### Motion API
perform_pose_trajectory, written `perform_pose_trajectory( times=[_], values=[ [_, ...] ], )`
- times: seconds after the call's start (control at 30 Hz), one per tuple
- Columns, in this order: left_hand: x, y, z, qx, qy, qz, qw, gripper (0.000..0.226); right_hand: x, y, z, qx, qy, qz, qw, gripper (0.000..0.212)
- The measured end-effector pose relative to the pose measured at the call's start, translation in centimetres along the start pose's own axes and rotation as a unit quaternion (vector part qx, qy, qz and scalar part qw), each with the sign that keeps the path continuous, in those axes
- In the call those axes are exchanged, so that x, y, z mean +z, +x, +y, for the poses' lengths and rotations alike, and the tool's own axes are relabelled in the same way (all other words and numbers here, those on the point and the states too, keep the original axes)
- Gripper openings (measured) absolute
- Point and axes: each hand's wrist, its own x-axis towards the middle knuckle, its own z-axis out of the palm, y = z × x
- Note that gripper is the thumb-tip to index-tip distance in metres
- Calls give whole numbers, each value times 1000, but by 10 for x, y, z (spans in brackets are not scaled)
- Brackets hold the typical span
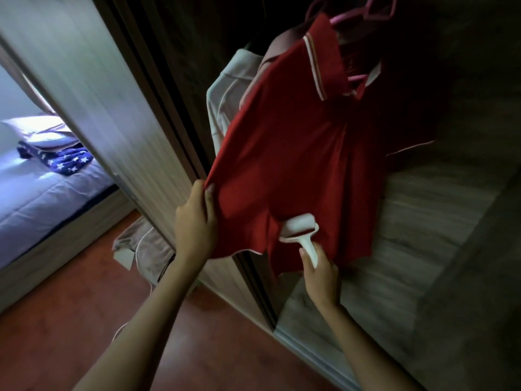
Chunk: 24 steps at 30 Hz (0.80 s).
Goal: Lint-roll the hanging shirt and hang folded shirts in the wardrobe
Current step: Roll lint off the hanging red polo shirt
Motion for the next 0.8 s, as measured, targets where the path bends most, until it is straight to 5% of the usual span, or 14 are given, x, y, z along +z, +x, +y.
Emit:
perform_pose_trajectory(
  times=[0.23,0.43,0.63,0.8],
  values=[
    [2,3,-2,9,-7,-3,1000,28,14,1,-1,105,-54,-91,989,23],
    [2,3,-5,13,-22,-9,1000,32,20,-5,-11,54,-28,-30,998,24],
    [-1,1,-6,10,-18,1,1000,31,35,-4,25,151,-153,-170,962,40],
    [-1,-2,0,9,-9,0,1000,23,6,-6,15,128,-80,-95,984,34]
  ],
)
